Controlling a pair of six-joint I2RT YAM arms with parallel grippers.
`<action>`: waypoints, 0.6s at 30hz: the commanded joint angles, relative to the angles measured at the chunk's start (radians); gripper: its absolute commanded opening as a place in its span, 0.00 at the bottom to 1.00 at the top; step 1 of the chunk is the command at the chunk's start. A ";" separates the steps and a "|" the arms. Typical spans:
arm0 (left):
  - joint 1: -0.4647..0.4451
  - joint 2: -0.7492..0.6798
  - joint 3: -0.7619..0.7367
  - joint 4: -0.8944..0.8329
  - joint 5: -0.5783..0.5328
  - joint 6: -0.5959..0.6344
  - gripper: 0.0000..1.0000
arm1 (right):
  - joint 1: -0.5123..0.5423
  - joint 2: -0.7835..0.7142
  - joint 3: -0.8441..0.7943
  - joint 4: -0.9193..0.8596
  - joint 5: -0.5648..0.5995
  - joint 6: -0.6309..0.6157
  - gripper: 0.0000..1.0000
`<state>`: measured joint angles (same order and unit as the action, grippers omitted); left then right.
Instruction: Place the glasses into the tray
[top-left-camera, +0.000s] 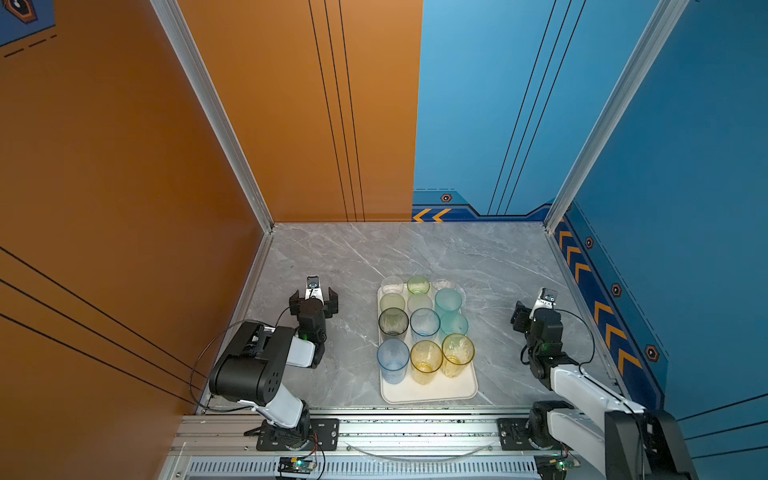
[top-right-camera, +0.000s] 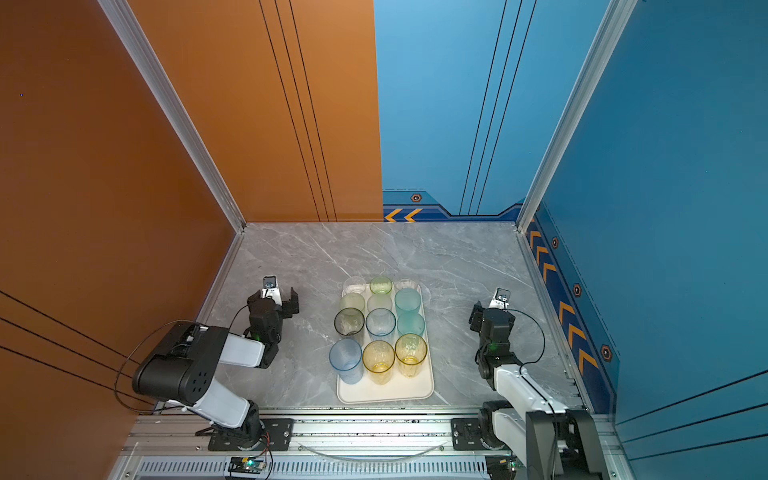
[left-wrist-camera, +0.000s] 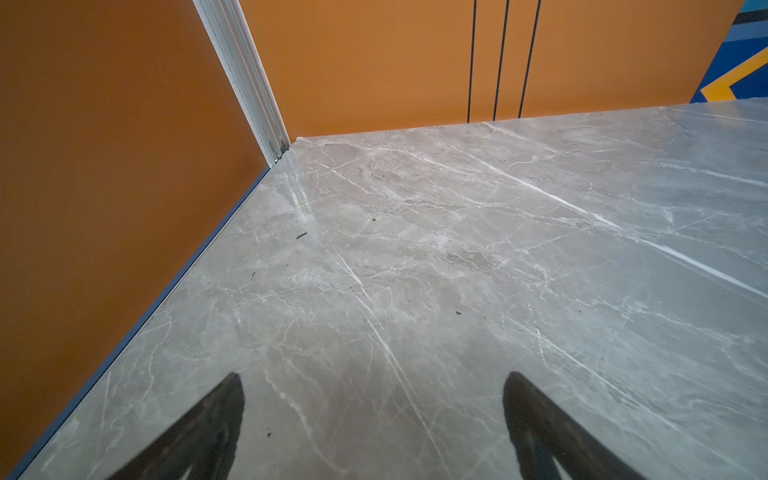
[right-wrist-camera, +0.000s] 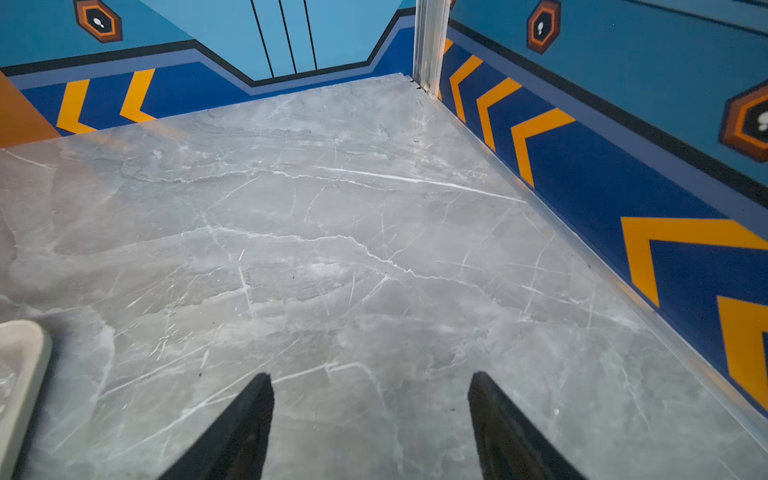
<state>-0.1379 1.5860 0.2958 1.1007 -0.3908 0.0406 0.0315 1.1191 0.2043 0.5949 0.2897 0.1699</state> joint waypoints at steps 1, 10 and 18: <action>-0.002 0.000 0.003 0.024 -0.015 0.018 0.97 | -0.012 0.118 0.003 0.341 0.027 -0.044 0.73; -0.001 0.001 0.005 0.024 -0.010 0.020 0.98 | -0.022 0.452 0.018 0.636 -0.072 -0.056 0.74; 0.010 -0.001 0.027 -0.025 0.002 0.010 0.98 | 0.014 0.429 0.151 0.350 -0.039 -0.087 0.76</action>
<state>-0.1364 1.5860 0.3012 1.0985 -0.3901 0.0456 0.0242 1.5532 0.3279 1.0092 0.2371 0.1181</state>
